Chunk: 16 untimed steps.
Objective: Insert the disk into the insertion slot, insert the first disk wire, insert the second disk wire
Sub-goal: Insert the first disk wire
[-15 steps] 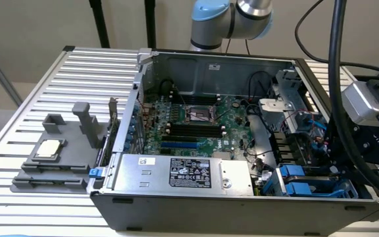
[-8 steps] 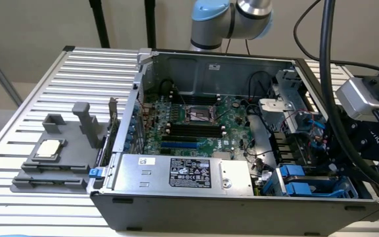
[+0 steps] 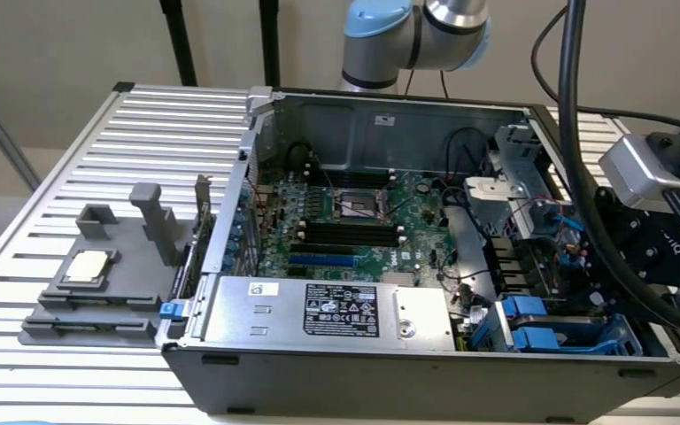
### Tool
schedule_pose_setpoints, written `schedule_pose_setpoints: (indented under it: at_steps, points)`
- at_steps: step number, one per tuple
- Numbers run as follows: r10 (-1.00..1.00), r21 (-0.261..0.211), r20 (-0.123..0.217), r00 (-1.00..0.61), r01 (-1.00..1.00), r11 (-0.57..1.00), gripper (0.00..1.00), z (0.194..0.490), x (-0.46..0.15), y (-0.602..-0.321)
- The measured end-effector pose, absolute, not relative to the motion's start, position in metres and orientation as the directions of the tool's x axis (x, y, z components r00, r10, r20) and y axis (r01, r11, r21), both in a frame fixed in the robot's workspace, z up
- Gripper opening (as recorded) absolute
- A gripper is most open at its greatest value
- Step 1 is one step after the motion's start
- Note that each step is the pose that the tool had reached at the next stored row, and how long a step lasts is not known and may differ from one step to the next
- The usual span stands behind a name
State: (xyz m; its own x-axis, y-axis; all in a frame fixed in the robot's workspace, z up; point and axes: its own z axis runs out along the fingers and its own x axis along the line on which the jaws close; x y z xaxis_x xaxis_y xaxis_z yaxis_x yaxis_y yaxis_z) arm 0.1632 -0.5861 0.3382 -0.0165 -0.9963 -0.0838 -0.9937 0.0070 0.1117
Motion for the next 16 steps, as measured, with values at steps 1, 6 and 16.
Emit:
schedule_pose_setpoints:
  at_steps: [1, 6, 16]
  points:
    - [-0.997, 0.112, -0.081, -0.018, -0.994, 0.009, 0.17, 0.3382, 0.1632, -0.5862]
    - [-0.997, 0.112, -0.076, -0.025, -0.994, 0.017, 0.17, 0.3421, 0.1632, -0.5862]
    - [-0.998, 0.111, -0.058, -0.027, -0.994, 0.020, 0.17, 0.3401, 0.1632, -0.5843]
